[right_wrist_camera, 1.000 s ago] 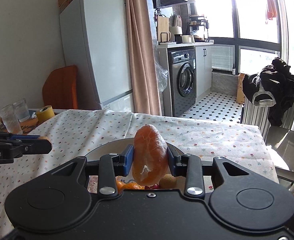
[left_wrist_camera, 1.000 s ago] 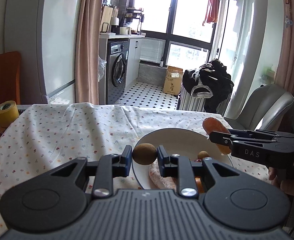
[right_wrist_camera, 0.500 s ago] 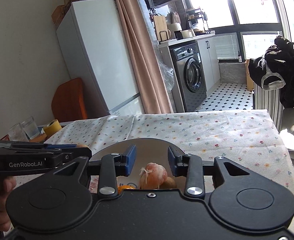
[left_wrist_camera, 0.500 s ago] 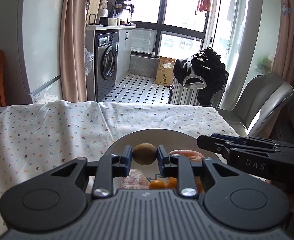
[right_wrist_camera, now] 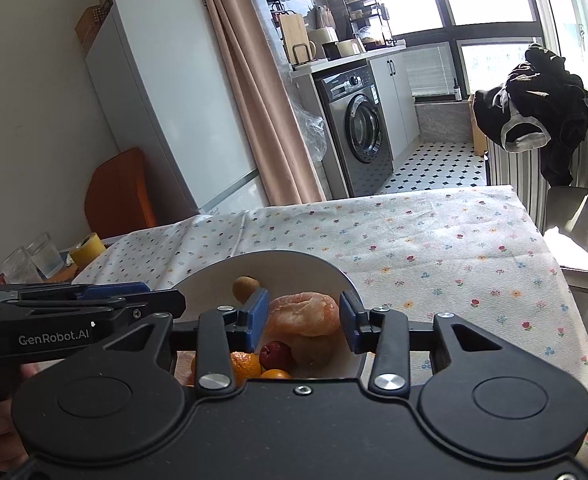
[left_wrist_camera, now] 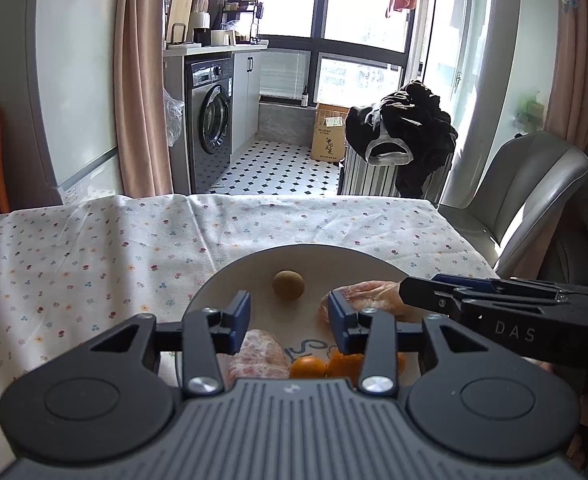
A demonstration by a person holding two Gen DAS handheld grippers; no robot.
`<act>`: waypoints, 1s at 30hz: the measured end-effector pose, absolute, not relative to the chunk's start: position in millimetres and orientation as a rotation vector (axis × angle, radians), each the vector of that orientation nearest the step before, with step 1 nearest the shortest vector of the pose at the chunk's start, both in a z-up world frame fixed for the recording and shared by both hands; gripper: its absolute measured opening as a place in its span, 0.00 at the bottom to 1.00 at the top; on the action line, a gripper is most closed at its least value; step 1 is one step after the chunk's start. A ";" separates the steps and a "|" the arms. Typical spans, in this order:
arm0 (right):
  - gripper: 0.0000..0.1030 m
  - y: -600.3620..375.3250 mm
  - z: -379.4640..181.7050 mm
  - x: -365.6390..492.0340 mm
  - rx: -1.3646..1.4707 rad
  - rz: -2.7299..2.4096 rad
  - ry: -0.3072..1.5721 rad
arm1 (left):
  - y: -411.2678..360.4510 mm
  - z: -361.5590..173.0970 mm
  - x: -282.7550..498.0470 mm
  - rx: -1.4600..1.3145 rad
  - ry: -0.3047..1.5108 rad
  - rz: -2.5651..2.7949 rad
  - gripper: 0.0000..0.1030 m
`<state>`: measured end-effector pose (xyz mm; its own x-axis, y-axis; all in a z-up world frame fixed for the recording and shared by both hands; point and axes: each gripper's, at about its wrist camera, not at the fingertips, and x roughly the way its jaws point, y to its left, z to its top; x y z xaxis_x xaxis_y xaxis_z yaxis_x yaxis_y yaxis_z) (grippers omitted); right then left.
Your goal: Organize fruits
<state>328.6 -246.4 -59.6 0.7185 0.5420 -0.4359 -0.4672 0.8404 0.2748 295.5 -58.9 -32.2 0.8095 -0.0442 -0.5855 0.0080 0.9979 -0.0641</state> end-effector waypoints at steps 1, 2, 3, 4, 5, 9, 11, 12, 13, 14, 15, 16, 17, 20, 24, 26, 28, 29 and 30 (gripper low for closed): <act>0.39 -244.6 -58.9 326.6 0.146 0.568 0.526 | -57.6 -31.4 291.8 -0.056 0.625 -0.018 0.44; 0.40 -243.8 -58.0 324.9 0.146 0.577 0.523 | -56.1 -30.9 288.3 -0.056 0.623 -0.006 0.45; 0.42 -243.3 -57.6 323.8 0.148 0.583 0.521 | -54.5 -31.0 285.0 -0.056 0.623 0.005 0.48; 0.43 -242.5 -56.8 322.3 0.150 0.590 0.519 | -52.5 -31.2 280.8 -0.056 0.624 0.017 0.49; 0.44 -241.5 -56.0 320.8 0.148 0.594 0.518 | -50.6 -31.2 277.2 -0.053 0.626 0.029 0.49; 0.46 -237.5 -50.7 312.7 0.111 0.612 0.498 | -42.9 -33.7 257.1 -0.043 0.627 0.083 0.55; 0.55 -234.2 -49.7 310.1 0.088 0.622 0.493 | -38.3 -34.8 246.0 -0.043 0.628 0.122 0.60; 0.56 -232.7 -49.9 309.8 0.082 0.624 0.499 | -36.0 -34.1 240.8 -0.046 0.639 0.150 0.63; 0.57 -231.6 -49.5 309.3 0.078 0.627 0.504 | -34.0 -33.2 236.8 -0.052 0.647 0.169 0.65; 0.57 -230.8 -48.9 308.5 0.077 0.631 0.505 | -30.9 -30.6 229.7 -0.063 0.648 0.191 0.67; 0.62 -229.6 -48.1 307.1 0.073 0.640 0.505 | -28.5 -28.4 223.3 -0.073 0.638 0.208 0.71; 0.68 -227.7 -47.4 304.9 0.065 0.650 0.501 | -26.5 -26.8 217.8 -0.081 0.629 0.223 0.76; 0.70 -226.2 -47.2 303.1 0.055 0.652 0.496 | -23.1 -24.1 209.5 -0.094 0.619 0.247 0.79; 0.77 -221.7 -47.9 297.7 0.039 0.658 0.490 | -14.8 -17.5 192.0 -0.128 0.618 0.261 0.82; 0.78 -218.2 -49.2 288.9 0.051 0.668 0.534 | -2.6 -8.0 168.5 -0.147 0.592 0.271 0.86; 0.81 -214.1 -48.3 277.0 0.035 0.662 0.542 | 5.7 -5.1 158.4 -0.176 0.585 0.287 0.88; 0.94 -212.2 -46.2 261.0 0.027 0.675 0.542 | 12.1 -3.6 147.9 -0.210 0.585 0.295 0.89; 0.96 -212.2 -44.7 253.8 0.032 0.684 0.545 | 14.2 -3.5 143.3 -0.219 0.583 0.294 0.89; 0.98 -212.4 -42.9 247.2 0.036 0.691 0.545 | 15.9 -3.8 139.3 -0.222 0.583 0.286 0.89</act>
<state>247.2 -212.4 -42.9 0.6373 0.6141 -0.4655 -0.5957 0.7758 0.2080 139.3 15.9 -3.8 0.7972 0.2017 -0.5690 -0.3263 0.9370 -0.1250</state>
